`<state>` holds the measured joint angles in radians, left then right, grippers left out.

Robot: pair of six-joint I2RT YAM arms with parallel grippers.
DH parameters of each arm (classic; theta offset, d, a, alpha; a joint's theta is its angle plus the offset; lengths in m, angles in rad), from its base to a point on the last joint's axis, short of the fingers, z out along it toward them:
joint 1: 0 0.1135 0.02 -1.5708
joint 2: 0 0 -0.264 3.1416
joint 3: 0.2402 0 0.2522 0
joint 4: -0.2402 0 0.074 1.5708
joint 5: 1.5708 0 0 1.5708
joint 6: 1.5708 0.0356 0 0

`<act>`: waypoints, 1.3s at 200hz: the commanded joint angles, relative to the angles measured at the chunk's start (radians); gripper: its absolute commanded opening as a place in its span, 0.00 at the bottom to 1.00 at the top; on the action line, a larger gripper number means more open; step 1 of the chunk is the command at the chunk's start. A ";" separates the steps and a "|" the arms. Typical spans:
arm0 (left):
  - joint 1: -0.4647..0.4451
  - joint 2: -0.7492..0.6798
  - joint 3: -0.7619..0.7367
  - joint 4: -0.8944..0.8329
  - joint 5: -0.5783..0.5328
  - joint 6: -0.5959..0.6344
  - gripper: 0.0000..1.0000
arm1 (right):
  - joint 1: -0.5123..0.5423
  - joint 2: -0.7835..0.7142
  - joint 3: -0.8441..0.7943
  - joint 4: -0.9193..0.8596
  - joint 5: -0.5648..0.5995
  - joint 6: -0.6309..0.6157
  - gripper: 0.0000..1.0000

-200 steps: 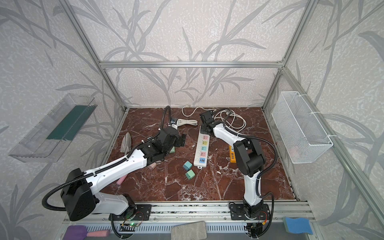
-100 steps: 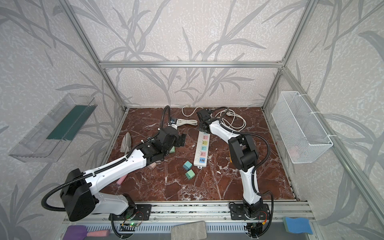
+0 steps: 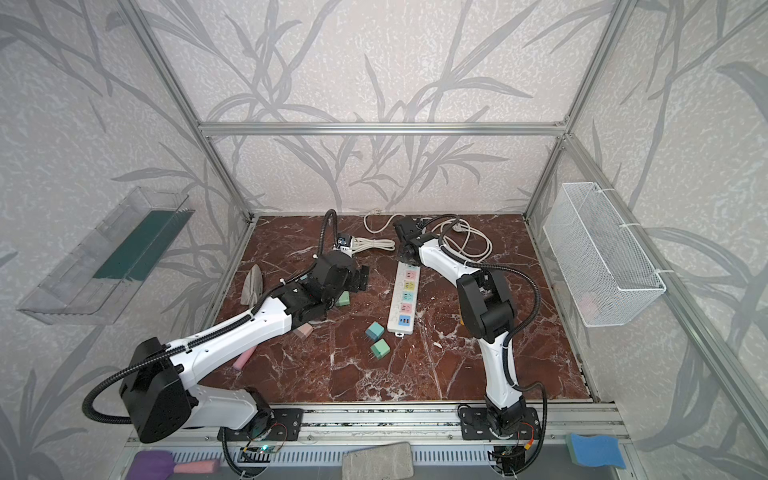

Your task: Insert the plug

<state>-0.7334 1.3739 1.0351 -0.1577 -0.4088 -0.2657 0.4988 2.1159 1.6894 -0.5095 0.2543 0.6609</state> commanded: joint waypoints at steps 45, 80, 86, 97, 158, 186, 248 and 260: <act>0.009 -0.025 0.008 -0.008 0.010 -0.026 0.90 | 0.017 -0.057 -0.013 -0.060 -0.006 -0.001 0.00; 0.015 -0.025 0.010 -0.010 0.018 -0.030 0.90 | 0.022 -0.055 0.029 -0.081 0.036 -0.038 0.00; 0.017 -0.027 0.010 -0.011 0.020 -0.030 0.90 | 0.021 -0.048 0.034 -0.085 0.035 -0.048 0.00; 0.018 -0.027 0.010 -0.010 0.022 -0.032 0.90 | 0.024 -0.038 0.042 -0.099 0.040 -0.050 0.00; 0.021 -0.026 0.010 -0.010 0.028 -0.038 0.90 | 0.032 -0.007 -0.030 -0.038 0.056 -0.036 0.00; 0.022 -0.026 0.010 -0.011 0.027 -0.036 0.90 | 0.031 0.004 -0.043 -0.024 0.047 -0.029 0.00; 0.029 -0.025 0.010 -0.010 0.041 -0.044 0.90 | 0.041 0.027 -0.039 -0.020 0.093 0.016 0.00; 0.031 -0.026 0.010 -0.011 0.039 -0.044 0.90 | 0.040 0.035 -0.039 0.002 0.112 0.013 0.00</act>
<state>-0.7097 1.3685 1.0351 -0.1577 -0.3695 -0.2893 0.5362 2.1059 1.6707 -0.5198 0.3187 0.6586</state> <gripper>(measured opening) 0.898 0.290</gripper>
